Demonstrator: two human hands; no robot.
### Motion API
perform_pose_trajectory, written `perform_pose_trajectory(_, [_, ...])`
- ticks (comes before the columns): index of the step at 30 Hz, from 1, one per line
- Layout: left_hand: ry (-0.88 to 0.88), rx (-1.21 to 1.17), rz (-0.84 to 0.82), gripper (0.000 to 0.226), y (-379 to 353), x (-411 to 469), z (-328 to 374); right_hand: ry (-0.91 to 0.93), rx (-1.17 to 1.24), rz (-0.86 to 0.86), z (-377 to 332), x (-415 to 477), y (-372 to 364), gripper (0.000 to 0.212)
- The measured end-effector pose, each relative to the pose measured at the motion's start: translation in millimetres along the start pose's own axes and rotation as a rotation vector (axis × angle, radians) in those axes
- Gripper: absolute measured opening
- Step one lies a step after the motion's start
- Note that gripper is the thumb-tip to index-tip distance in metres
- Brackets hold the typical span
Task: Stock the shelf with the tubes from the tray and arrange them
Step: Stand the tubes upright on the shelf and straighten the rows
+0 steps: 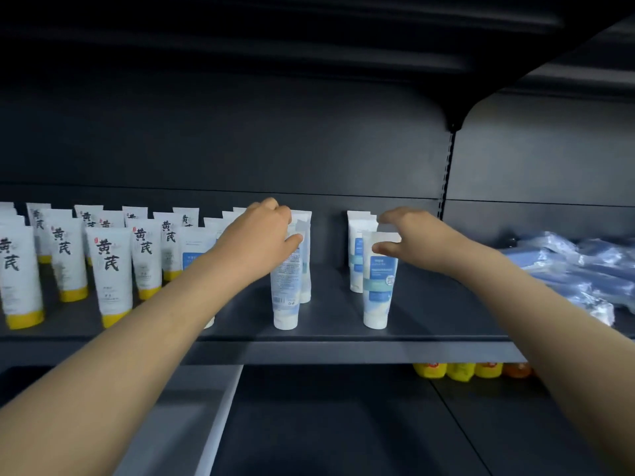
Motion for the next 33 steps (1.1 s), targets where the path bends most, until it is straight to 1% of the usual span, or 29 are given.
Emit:
perform_pose_trajectory(6, [-0.066,-0.003,0.030,0.042,-15,21,-4,0.015,0.002,0.025,4,24,-13,0.053])
perform_pose_trajectory(9, [-0.064,-0.022,0.037,0.042,-20,26,-6,0.014,0.014,0.024,6,30,-19,0.046])
perform_pose_trajectory(14, [-0.042,-0.046,-0.005,0.040,-30,28,-6,0.016,0.044,0.026,11,36,-26,0.040])
perform_pose_trajectory(17, [-0.038,-0.041,-0.010,0.042,-35,26,-5,0.001,0.178,0.038,19,39,-28,0.037])
perform_pose_trajectory(20, [0.006,-0.064,-0.003,0.044,-37,27,-7,-0.016,0.322,0.031,26,42,-30,0.035])
perform_pose_trajectory(23, [0.019,-0.074,-0.014,0.038,-39,28,-5,-0.013,0.408,0.031,28,44,-32,0.031])
perform_pose_trajectory(26, [0.043,-0.163,-0.032,0.032,-39,31,-8,0.007,0.431,0.036,26,45,-33,0.029])
perform_pose_trajectory(28, [0.010,-0.224,-0.046,0.030,-37,32,-9,0.015,0.440,0.040,24,46,-33,0.027])
perform_pose_trajectory(31, [-0.050,-0.336,-0.117,0.023,-34,32,-8,0.034,0.427,0.045,22,47,-32,0.025])
perform_pose_trajectory(33, [-0.043,-0.425,-0.180,0.025,-35,32,-10,0.029,0.423,0.048,23,48,-33,0.026])
Point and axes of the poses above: each hand's wrist, its own x-axis towards the middle knuckle, its own y-axis out of the back of the hand, z = x × y, the point moved 8 cm from there along x, towards the middle knuckle, and after that the axes turned 4 degrees about y, right-handed, at the moved point
